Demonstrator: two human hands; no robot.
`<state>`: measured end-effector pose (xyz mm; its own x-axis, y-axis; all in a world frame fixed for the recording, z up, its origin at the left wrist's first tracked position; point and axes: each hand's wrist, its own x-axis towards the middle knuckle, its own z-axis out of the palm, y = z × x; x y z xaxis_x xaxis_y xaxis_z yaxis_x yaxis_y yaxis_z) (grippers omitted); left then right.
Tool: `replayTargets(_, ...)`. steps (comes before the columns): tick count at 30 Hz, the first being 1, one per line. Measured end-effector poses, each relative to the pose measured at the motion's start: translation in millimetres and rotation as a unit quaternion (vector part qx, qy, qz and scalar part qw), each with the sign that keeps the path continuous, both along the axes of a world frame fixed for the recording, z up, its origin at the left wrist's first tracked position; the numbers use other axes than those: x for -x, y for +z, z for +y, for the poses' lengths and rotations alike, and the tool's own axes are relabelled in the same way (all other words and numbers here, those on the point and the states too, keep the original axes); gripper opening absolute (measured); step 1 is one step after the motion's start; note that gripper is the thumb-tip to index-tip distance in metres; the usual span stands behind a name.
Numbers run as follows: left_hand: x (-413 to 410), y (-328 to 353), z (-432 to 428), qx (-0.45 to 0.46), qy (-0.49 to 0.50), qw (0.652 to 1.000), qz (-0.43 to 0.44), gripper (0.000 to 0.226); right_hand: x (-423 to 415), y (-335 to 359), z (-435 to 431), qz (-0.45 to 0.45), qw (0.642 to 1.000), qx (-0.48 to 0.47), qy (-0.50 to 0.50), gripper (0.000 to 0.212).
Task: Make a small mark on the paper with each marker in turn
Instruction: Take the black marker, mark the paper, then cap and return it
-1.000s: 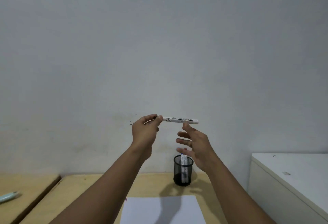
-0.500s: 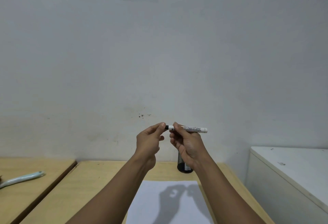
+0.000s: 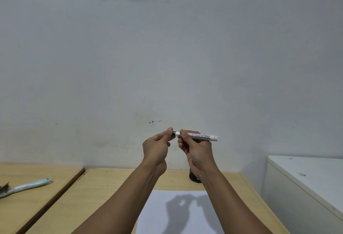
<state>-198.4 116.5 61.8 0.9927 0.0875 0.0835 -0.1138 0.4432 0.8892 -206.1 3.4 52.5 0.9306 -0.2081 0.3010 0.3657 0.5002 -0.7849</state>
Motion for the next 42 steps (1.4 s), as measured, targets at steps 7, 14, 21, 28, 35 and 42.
replayTargets(7, -10, 0, 7, -0.011, -0.001, 0.998, 0.063, 0.022, -7, -9, 0, -0.026, 0.999, 0.041, 0.004, 0.009)
replayTargets(14, -26, -11, 20, -0.030, 0.011, 0.995, 0.098, 0.030, -11, -21, -2, -0.033, 0.993, 0.102, 0.050, 0.018)
replayTargets(21, -36, -31, 29, -0.026, 0.021, 0.992, 0.126, 0.026, -20, -43, -1, -0.007, 0.995, 0.065, 0.074, 0.029)
replayTargets(28, -67, -100, 77, -0.406, 0.199, 0.892, -0.011, 0.011, -30, -72, -8, 0.047, 0.997, 0.038, 0.041, 0.017)
replayTargets(35, -84, -181, 119, -0.606, 0.193, 0.771, 0.038, 0.023, -37, -113, -3, 0.110, 0.991, 0.066, 0.032, 0.015)
replayTargets(42, -84, -198, 127, -0.612, 0.166, 0.771, 0.057, 0.037, -52, -135, 12, 0.128, 0.980, 0.152, 0.005, 0.011)
